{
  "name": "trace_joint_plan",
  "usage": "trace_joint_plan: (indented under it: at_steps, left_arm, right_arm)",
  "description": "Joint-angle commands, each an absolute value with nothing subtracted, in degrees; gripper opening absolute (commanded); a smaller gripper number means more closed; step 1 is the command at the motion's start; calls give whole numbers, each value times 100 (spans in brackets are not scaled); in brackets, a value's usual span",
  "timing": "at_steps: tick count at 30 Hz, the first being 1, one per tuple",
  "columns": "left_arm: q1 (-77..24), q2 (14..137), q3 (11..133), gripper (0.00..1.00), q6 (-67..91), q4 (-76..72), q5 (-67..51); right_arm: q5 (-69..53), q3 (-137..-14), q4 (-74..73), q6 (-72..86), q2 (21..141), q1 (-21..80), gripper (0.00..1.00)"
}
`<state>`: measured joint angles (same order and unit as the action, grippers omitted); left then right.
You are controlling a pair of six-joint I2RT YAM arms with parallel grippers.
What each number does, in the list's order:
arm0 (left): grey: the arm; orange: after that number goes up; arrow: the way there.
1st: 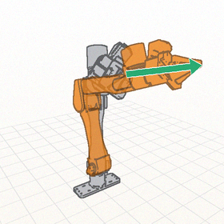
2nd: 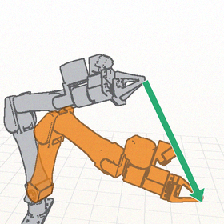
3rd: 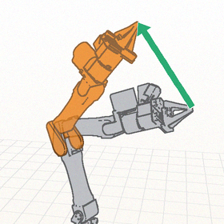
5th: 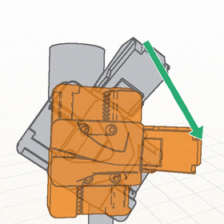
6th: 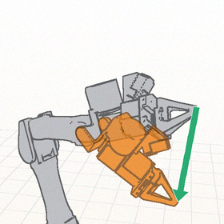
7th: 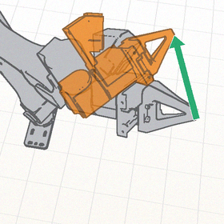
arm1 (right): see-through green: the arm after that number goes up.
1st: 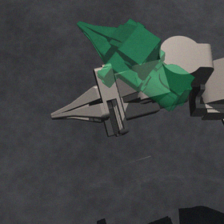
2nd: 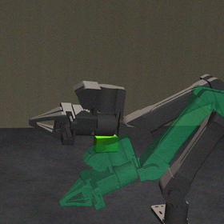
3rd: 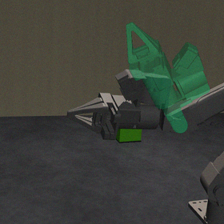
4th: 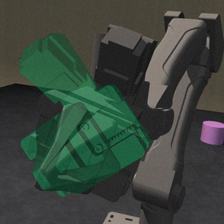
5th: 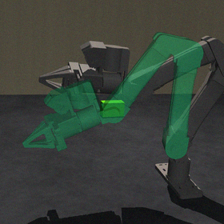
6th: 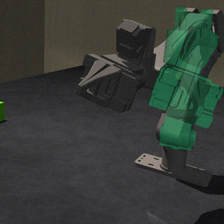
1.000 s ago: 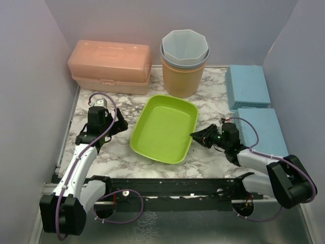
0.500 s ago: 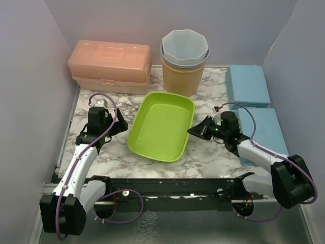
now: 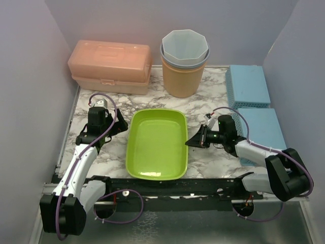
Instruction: Turn the large container upside down
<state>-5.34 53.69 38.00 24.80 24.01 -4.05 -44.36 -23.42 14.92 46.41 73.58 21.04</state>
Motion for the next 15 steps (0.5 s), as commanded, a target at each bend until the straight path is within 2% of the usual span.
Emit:
trace_joint_plan:
  at_steps: [1,6,10,12,15]
  left_arm:
    - [-518,5400,3724,99,2450,2329,-386]
    - [-521,5473,3726,99,2453,2329,-441]
    - [-520,5520,3725,99,2465,2329,-478]
    - [-523,5529,3735,99,2466,2329,-475]
    - [-519,5531,3730,99,2474,2329,-476]
  right_arm:
    - [-4912,-2115,2149,4736,7628,2118,14]
    - [-4954,-1785,3436,5590,8011,2118,29]
    - [-5346,-1734,4109,5826,8417,2118,35]
    - [-5327,-1664,4322,5955,8497,2118,34]
    - [-5294,-1561,4497,6043,8523,2118,25]
